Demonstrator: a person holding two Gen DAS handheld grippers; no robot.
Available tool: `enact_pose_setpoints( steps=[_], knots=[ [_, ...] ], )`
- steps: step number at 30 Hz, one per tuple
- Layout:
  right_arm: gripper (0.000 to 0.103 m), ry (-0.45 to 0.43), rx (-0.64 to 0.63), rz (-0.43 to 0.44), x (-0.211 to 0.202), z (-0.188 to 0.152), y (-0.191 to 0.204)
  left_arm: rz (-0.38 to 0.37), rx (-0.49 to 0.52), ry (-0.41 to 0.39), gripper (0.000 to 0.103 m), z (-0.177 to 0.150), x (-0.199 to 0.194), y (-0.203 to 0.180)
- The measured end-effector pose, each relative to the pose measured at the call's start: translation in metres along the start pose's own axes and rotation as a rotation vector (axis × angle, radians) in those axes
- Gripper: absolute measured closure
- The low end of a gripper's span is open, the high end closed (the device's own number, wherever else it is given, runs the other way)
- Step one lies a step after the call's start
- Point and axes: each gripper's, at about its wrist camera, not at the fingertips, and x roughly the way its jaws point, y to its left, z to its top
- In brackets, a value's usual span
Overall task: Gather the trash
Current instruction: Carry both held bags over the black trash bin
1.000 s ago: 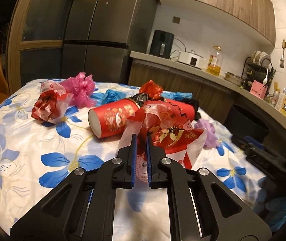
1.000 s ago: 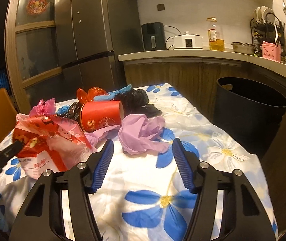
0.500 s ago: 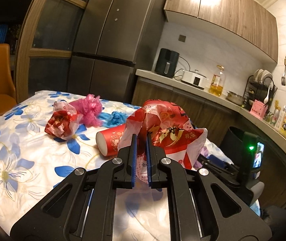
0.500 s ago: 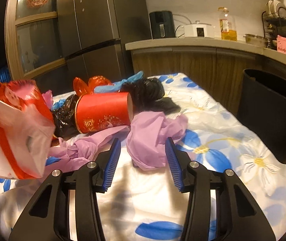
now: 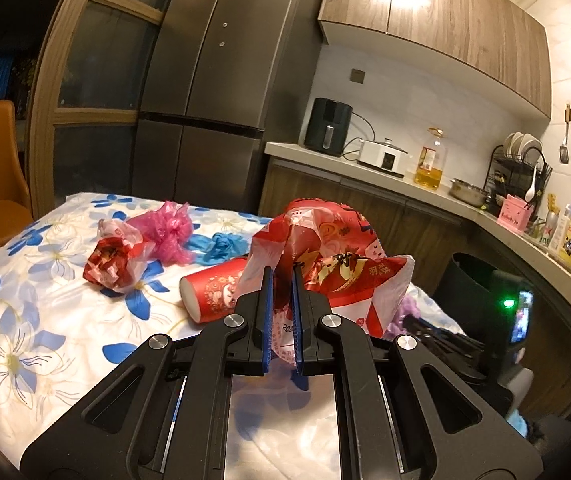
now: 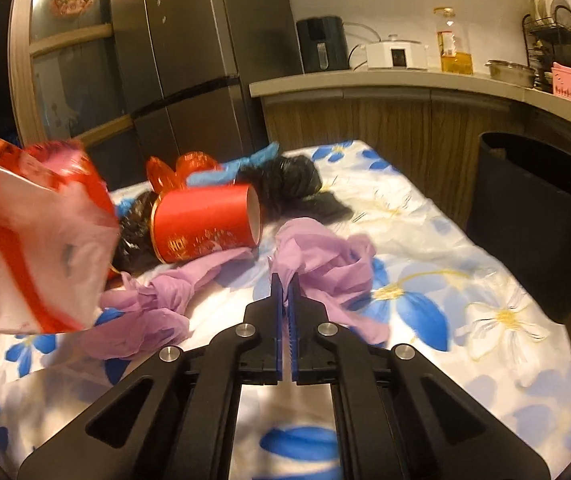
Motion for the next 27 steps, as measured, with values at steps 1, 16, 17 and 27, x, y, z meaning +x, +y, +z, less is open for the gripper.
enact_pose_setpoints(
  steps=[1, 16, 17, 27],
  knots=[
    [0.100, -0.012, 0.010, 0.003, -0.009, 0.001, -0.004, -0.003, 0.006, 0.002, 0.096, 0.001, 0.001, -0.004],
    [0.101, -0.151, 0.038, -0.041, -0.082, 0.023, -0.045, -0.129, 0.084, -0.006, 0.096, 0.019, 0.026, -0.075],
    [0.101, -0.161, 0.038, -0.052, -0.085, 0.025, -0.049, -0.135, 0.090, -0.006, 0.096, 0.020, 0.029, -0.081],
    [0.101, -0.258, 0.059, -0.166, -0.103, 0.053, -0.095, -0.247, 0.153, -0.025, 0.096, 0.039, 0.064, -0.148]
  ],
)
